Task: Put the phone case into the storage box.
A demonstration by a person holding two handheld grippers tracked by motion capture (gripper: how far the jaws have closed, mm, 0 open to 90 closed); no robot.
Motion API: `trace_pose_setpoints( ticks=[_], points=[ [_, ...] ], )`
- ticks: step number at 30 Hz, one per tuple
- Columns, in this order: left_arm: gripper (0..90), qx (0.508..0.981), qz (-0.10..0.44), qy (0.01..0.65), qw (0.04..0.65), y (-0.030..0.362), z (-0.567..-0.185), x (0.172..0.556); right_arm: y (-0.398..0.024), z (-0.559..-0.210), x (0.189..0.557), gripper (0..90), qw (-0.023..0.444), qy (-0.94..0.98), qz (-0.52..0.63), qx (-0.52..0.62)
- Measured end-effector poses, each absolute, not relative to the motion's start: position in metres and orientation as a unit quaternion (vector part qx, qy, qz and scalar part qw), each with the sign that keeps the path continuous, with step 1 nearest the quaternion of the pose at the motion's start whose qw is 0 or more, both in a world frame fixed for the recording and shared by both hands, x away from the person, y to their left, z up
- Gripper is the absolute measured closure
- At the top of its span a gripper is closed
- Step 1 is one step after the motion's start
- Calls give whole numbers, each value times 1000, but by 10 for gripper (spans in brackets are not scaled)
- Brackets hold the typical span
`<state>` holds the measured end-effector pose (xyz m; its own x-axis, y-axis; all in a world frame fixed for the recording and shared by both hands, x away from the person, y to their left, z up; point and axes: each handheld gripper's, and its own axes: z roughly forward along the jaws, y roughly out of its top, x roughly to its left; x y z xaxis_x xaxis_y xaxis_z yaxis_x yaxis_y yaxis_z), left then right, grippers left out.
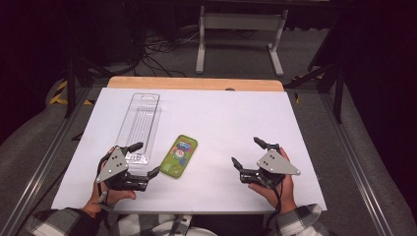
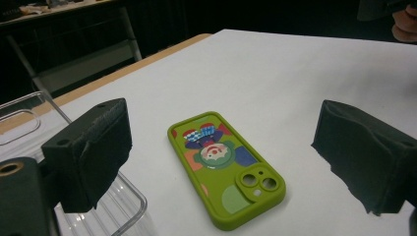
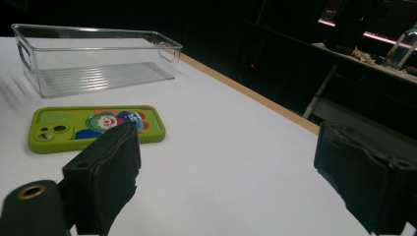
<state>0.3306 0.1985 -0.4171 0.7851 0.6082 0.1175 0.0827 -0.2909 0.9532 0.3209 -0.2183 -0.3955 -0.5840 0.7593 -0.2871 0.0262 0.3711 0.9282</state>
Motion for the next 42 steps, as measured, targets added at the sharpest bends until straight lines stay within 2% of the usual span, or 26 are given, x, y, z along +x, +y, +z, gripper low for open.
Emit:
trace_pose_setpoints(
  ticks=[14,22,25,36,42],
  points=[
    [95,796,226,224,516,192,-424,334,-211,-399,321,114,367,753,481,259],
    [111,810,215,246,487,183,-425,333,-211,-398,321,118,371,753,474,264],
    [119,820,196,255,473,174,-425,334,-209,-399,321,118,372,757,468,264],
    [146,866,136,315,364,127,-438,360,-209,-401,323,118,371,763,459,266],
    [141,873,132,339,324,115,-447,377,-207,-403,324,118,371,769,449,262]
  ],
)
